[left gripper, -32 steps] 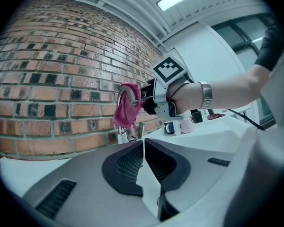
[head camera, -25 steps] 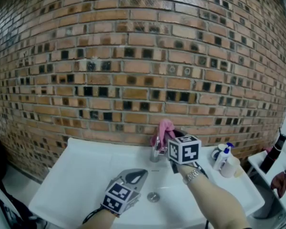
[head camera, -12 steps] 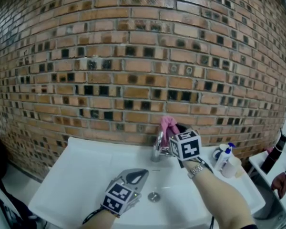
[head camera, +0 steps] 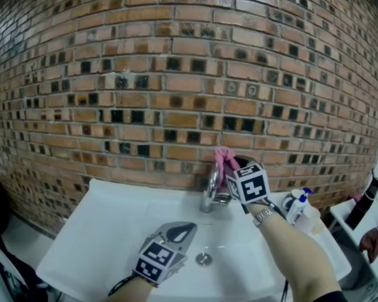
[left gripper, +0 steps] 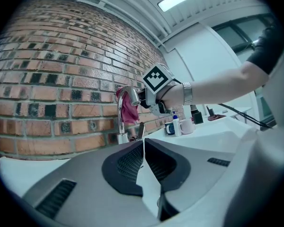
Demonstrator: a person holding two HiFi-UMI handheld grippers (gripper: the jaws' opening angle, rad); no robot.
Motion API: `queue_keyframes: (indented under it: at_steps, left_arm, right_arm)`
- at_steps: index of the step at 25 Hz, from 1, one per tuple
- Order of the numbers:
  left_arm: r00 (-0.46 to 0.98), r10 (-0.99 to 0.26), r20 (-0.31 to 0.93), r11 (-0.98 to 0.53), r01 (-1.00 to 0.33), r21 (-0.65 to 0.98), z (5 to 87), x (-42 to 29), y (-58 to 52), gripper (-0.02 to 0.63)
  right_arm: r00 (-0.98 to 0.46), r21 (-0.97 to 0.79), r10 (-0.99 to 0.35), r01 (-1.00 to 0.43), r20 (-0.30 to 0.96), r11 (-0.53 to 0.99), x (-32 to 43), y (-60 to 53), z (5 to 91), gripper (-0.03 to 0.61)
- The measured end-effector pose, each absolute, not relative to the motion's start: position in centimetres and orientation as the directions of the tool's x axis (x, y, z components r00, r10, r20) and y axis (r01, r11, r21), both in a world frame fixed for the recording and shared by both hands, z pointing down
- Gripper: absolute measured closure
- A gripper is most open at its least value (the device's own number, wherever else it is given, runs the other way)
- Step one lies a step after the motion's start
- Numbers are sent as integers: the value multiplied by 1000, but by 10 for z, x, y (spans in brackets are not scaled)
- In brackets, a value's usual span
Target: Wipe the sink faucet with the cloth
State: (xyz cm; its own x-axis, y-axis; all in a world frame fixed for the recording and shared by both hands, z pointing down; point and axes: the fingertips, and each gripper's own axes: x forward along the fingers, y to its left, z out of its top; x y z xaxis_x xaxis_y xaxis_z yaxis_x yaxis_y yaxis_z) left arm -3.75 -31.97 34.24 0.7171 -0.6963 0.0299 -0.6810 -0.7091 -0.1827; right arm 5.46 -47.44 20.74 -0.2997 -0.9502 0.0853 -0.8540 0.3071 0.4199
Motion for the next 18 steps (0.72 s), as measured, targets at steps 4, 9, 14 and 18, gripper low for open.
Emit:
queue_keyframes:
  at_steps: [4, 9, 14, 18]
  left_arm:
    - [719, -695, 30, -711, -679, -184, 343, -36, -319, 597]
    - [718, -695, 32, -711, -680, -181, 342, -38, -319, 597]
    - [718, -695, 36, -711, -679, -183, 343, -37, -319, 597]
    - [718, -695, 39, -711, -679, -182, 344, -37, -320, 597]
  right_arm:
    - [-314, 420, -944, -846, 101, 327, 56, -481, 210, 474]
    - [-324, 413, -937, -842, 128, 348, 56, -489, 214, 476]
    - [-338, 397, -928, -839, 157, 372, 56, -495, 221, 480]
    - [-348, 395, -917, -828, 194, 398, 55, -499, 229, 483]
